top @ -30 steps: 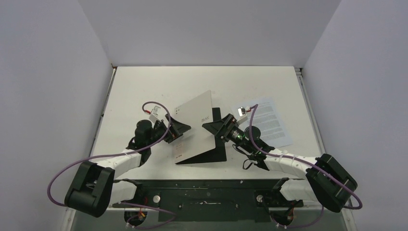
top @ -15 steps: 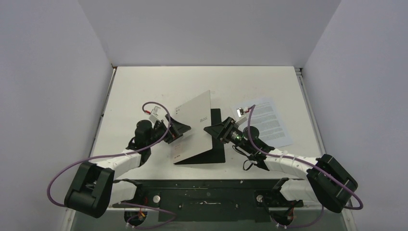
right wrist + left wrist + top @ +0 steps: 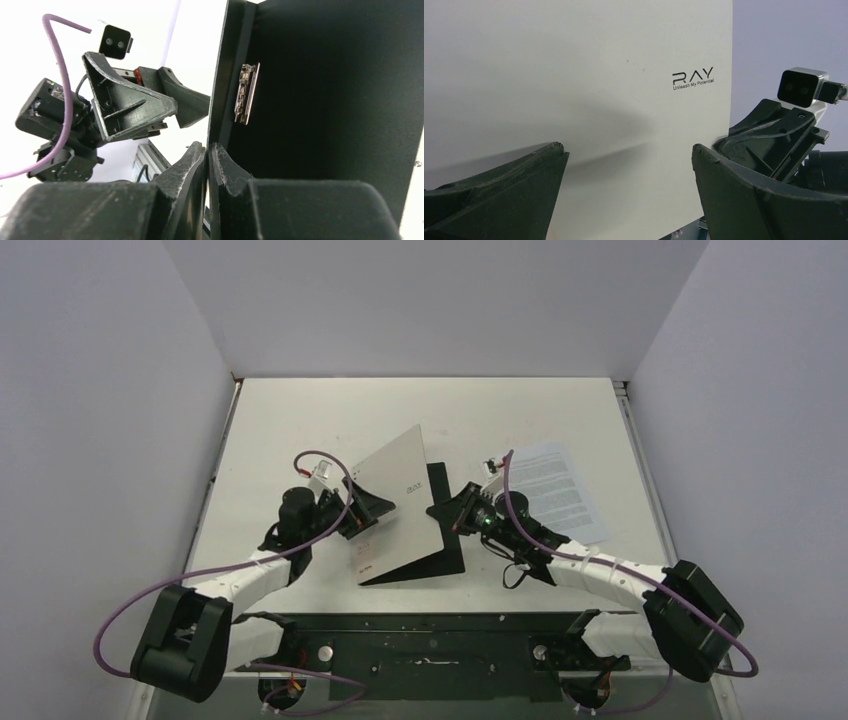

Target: Put the files into the folder

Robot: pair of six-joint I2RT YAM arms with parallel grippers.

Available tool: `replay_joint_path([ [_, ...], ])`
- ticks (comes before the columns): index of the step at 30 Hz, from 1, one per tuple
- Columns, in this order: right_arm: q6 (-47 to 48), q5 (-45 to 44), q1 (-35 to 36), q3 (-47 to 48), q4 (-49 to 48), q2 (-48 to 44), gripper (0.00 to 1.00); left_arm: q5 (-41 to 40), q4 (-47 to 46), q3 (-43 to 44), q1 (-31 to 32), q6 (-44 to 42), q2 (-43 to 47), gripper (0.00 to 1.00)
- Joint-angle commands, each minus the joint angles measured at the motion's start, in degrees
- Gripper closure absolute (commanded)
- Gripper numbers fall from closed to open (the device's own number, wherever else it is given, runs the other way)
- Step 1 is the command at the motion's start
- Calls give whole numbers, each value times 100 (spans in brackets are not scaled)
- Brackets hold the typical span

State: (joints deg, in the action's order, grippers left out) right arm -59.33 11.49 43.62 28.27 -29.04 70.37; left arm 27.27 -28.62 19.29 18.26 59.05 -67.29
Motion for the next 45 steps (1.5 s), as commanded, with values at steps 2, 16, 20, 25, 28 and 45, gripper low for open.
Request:
replay_joint_path([
  [2,844,-75,108,759,648,-341,95,-68,917,615,-15,-320,269,4],
  [16,2364,-1063,867,1974,2410,-327,95,-358,4161,2795,-29,-1257,410,4],
  [20,2814,-1628,1241,2345,2833,-301,95,-403,5039,3525,-41,-1512,172,4],
  [25,3310,-2136,1744,2787,3347,-157,95,-687,5933,4268,-40,-1797,-19,4],
  [28,3622,-2548,2127,3086,3570,-53,95,-749,6263,4538,-37,-1901,-130,4],
  [45,4789,-4753,4155,3891,3890,798,95,-1089,7743,5026,-33,-2547,-126,21],
])
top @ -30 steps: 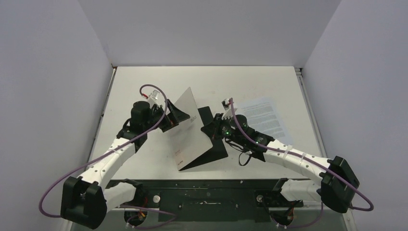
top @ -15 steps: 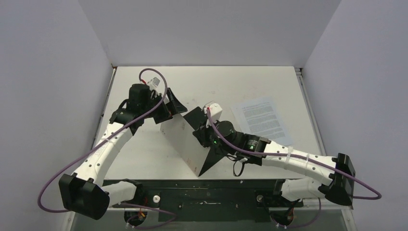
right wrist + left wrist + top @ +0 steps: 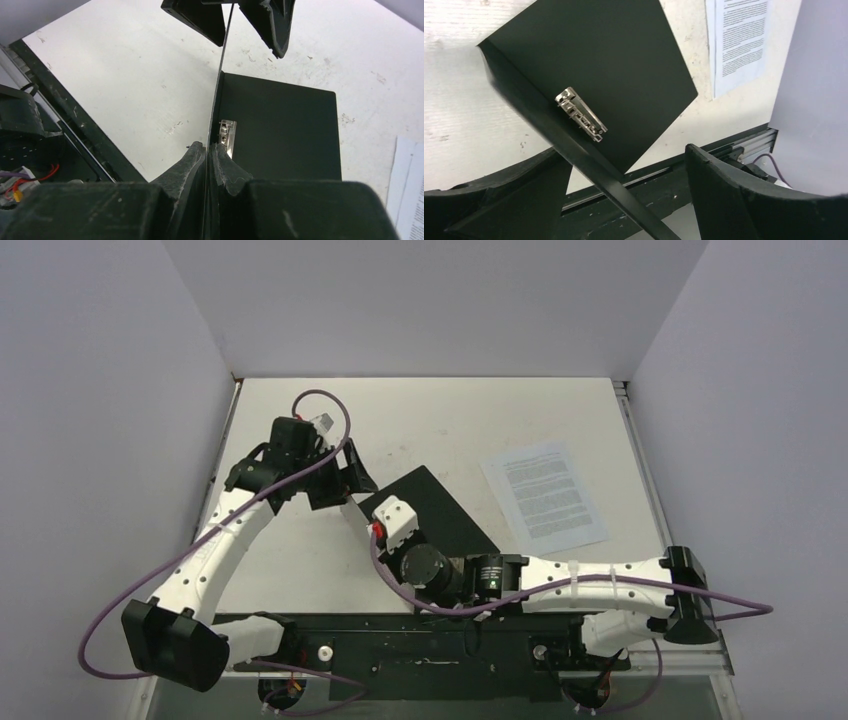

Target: Put the files into the folder

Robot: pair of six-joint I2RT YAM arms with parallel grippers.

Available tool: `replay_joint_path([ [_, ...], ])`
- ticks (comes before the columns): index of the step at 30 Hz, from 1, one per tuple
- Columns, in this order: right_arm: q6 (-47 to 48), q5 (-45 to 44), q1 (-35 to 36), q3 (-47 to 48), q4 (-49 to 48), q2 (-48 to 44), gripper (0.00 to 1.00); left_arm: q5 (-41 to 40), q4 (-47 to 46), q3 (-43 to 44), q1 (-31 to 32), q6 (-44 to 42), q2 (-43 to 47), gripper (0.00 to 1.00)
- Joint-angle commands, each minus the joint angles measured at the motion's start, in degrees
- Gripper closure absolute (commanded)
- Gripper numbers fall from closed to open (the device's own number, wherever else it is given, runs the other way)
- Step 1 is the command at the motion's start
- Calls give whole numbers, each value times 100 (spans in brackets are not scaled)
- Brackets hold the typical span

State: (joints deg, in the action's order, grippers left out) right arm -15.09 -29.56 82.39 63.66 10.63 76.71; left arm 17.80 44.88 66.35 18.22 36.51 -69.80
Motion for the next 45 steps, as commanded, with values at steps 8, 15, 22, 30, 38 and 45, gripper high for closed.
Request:
replay_joint_path([
  [8,491,-1345,595,665,-29,612,95,-261,756,360,-29,-383,335,46],
  [15,584,-1688,708,1002,1,1085,95,-364,1007,493,-27,-375,477,59],
  [22,654,-1668,717,1231,-232,1409,95,-462,1175,530,-28,-410,593,80],
  [30,731,-1521,717,1370,-456,1474,79,-776,1085,432,-38,-440,613,100],
  [38,391,-1468,721,1255,-132,893,12,-932,646,238,-73,-462,532,100],
  [45,-111,-1592,523,921,514,311,0,-878,-19,-57,-168,-408,437,100],
])
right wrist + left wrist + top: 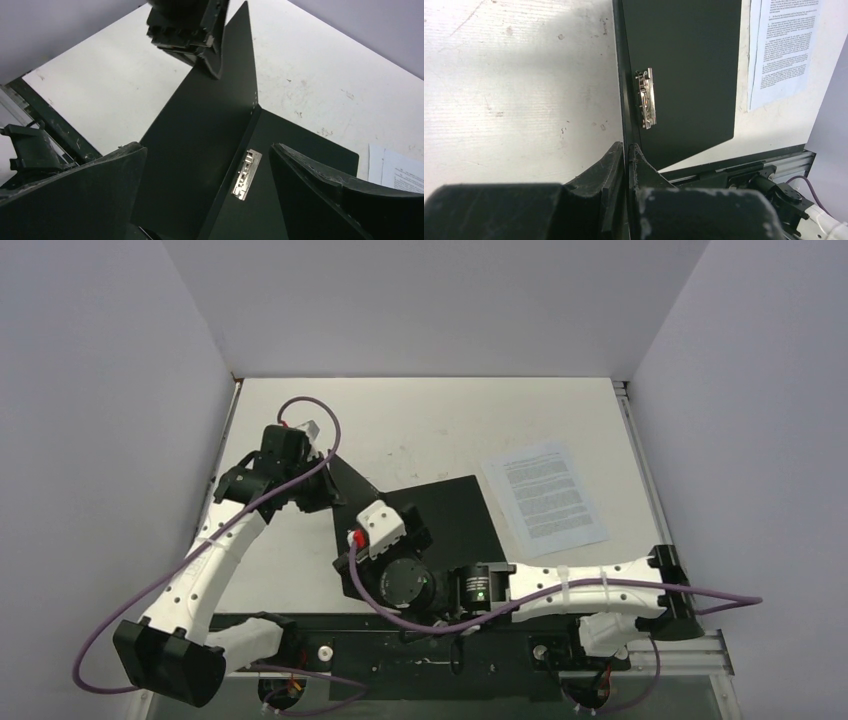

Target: Put the files into the folder

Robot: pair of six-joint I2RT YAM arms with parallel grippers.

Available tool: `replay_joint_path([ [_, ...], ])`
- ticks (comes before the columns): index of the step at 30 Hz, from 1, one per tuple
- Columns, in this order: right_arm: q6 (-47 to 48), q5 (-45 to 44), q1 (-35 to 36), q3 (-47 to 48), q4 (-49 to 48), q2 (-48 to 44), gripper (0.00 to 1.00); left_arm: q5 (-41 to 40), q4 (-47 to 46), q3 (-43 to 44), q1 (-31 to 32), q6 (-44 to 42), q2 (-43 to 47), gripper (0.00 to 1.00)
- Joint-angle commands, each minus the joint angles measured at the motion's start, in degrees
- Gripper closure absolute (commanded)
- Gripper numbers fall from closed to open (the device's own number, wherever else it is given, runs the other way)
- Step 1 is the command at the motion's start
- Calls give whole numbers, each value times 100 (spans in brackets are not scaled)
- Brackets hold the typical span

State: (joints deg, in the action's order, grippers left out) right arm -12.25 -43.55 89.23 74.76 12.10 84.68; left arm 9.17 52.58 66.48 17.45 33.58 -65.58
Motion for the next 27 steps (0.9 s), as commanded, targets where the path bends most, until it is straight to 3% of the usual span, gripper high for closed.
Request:
replay_joint_path([
  [1,-503,-122,-259,-281,456,-598,0,0,-858,-105,-117,-115,-3,100],
  [6,-1069,637,-1040,-934,633,-1066,0,58,-1329,-341,-327,-45,-27,100],
  [7,-1144,838,-1267,-1084,603,-1152,5,80,-1423,-386,-396,-26,-31,100],
  [12,-1312,1471,-1919,-1573,502,-1300,10,216,-1799,-559,-742,183,-75,100],
  [18,-1507,2654,-2879,-1961,163,-1129,10,410,-2459,-927,-1004,601,-81,100],
  [27,-1553,3342,-3480,-2078,-246,-460,10,725,-3348,-1376,-1183,855,-339,100],
])
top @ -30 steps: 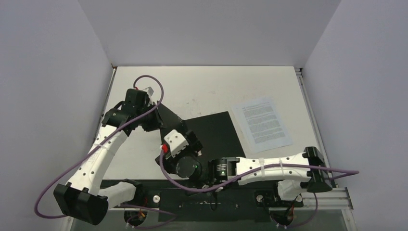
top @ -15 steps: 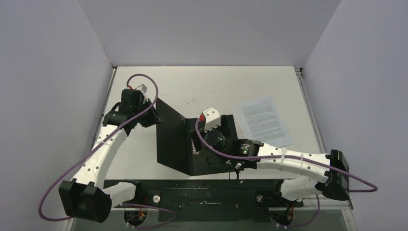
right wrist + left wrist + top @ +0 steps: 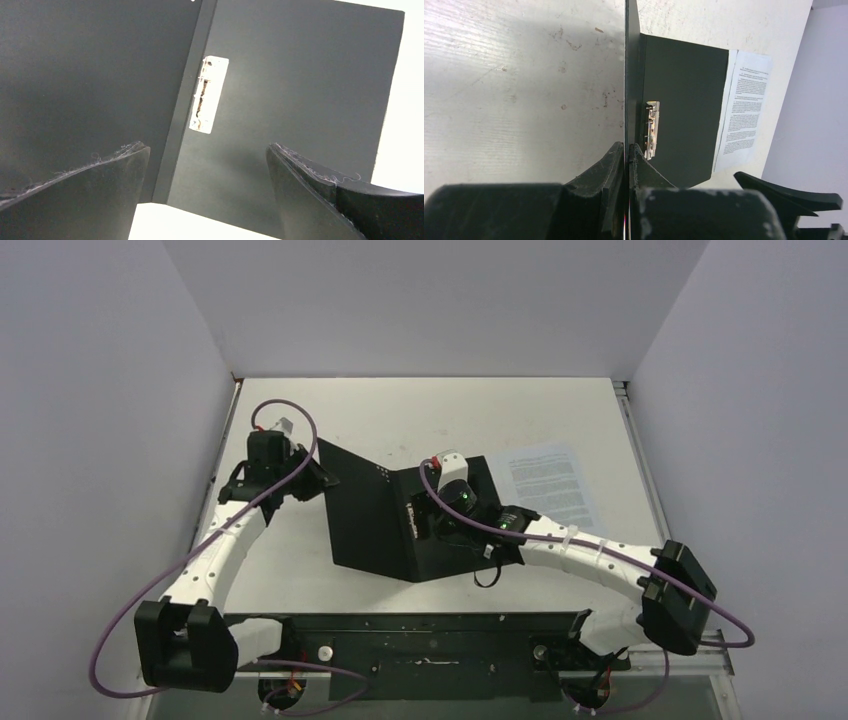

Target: Put the files into the folder

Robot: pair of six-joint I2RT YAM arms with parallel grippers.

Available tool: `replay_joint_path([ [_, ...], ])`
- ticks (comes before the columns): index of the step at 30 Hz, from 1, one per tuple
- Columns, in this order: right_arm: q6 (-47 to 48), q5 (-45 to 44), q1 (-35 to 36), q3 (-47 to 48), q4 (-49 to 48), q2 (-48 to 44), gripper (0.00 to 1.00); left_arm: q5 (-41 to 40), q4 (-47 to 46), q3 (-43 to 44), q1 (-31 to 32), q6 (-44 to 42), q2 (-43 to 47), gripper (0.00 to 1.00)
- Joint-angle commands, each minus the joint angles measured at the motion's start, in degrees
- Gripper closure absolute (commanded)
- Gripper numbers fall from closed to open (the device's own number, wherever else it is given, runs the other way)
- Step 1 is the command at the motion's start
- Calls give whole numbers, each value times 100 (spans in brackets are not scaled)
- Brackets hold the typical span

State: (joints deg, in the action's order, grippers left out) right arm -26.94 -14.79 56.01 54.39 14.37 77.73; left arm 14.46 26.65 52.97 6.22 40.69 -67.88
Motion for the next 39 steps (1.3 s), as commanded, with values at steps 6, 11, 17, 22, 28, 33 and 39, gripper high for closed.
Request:
replay_joint_path([
  [6,-119,678,-339,74,-648,839,10,190,-1007,-283,-67,53,-284,100],
  [11,-238,753,-352,60,-721,1241,10,-95,-934,-516,-81,-23,-276,100],
  [17,-377,754,-330,-25,-830,1596,10,-542,-566,-665,-94,-68,-179,100],
  [22,-426,716,-263,34,-865,1885,10,-916,-247,-821,-101,1,-192,100],
  [28,-419,512,-133,215,-763,2203,10,-1253,110,-858,-103,50,-292,51],
  [33,-370,292,-27,341,-604,2425,10,-1595,375,-759,-104,56,-234,31],
  [39,-269,-33,125,471,-361,2680,10,-2017,794,-431,-84,-77,-57,23],
])
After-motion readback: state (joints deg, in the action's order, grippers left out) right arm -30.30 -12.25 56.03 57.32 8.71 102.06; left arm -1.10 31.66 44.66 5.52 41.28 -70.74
